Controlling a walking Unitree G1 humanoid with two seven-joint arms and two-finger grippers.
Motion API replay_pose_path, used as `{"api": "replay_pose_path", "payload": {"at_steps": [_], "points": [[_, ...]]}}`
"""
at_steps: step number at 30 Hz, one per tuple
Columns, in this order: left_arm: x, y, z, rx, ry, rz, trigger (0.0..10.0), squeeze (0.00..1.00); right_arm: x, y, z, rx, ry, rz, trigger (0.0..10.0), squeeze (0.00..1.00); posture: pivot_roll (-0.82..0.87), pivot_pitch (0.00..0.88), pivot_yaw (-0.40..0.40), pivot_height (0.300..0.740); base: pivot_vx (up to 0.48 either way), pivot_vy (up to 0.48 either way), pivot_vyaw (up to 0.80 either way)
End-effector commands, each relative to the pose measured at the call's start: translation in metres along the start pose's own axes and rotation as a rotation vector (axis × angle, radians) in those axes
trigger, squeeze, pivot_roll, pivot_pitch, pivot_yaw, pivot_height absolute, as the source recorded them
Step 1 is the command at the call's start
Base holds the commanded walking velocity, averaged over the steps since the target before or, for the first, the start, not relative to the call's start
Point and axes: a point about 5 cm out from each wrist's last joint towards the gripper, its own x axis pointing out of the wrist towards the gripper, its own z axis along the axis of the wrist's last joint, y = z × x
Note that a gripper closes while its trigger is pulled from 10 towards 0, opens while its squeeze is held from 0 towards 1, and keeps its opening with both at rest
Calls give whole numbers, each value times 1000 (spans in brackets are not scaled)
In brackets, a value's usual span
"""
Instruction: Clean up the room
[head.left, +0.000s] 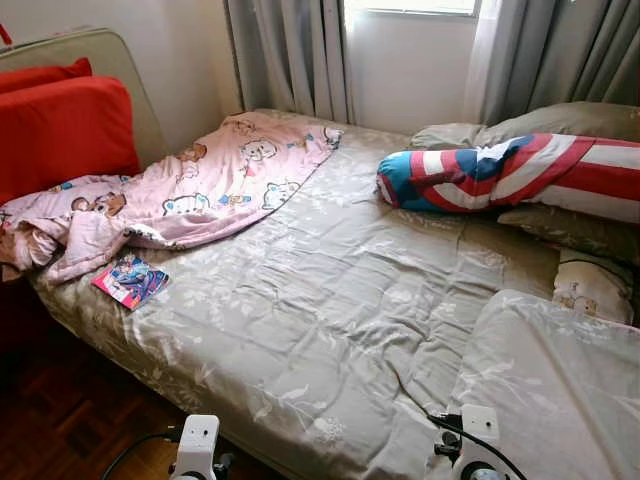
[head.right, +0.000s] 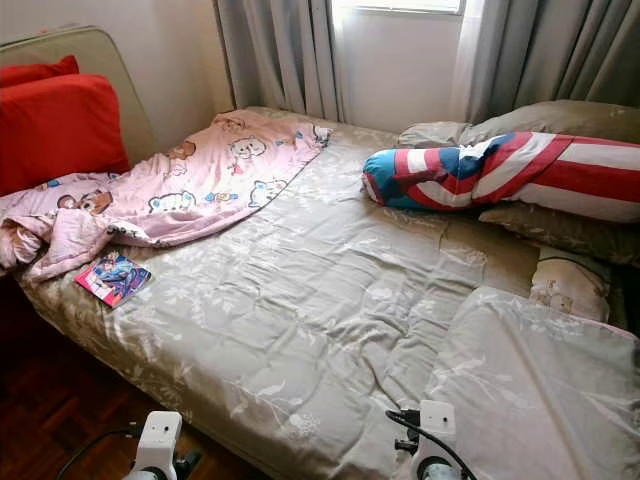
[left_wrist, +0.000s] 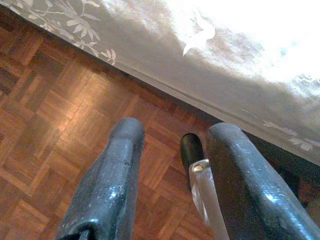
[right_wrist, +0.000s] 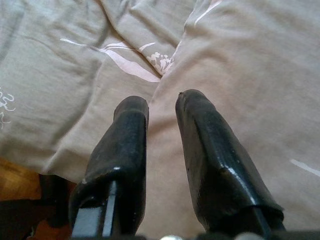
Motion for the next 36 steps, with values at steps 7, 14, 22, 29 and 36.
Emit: {"api": "replay_pose_path", "payload": {"at_steps": [7, 14, 22, 29, 36], "points": [[1, 2, 6, 10, -19, 2, 10000, 0, 1, 4, 4, -5, -7, 10, 10000, 0, -12, 0, 43, 740, 0, 212, 0], [1, 2, 6, 11, -20, 2, 10000, 0, 1, 5, 3, -3, -4, 15, 10000, 0, -13, 0, 46, 740, 0, 246, 0], [1, 2, 6, 14, -20, 1, 10000, 0, 1, 7, 3, -5, 2, 20, 10000, 0, -11, 0, 47, 740, 0, 249, 0], [1, 1, 6, 12, -21, 0, 10000, 0, 1, 6, 2, 27, 8, 6, 10000, 0, -11, 0, 48, 740, 0, 252, 0], [1, 1, 6, 12, -21, 0, 10000, 0, 2, 3, 2, 64, 17, -16, 10000, 0, -10, 0, 48, 740, 0, 251, 0]]}}
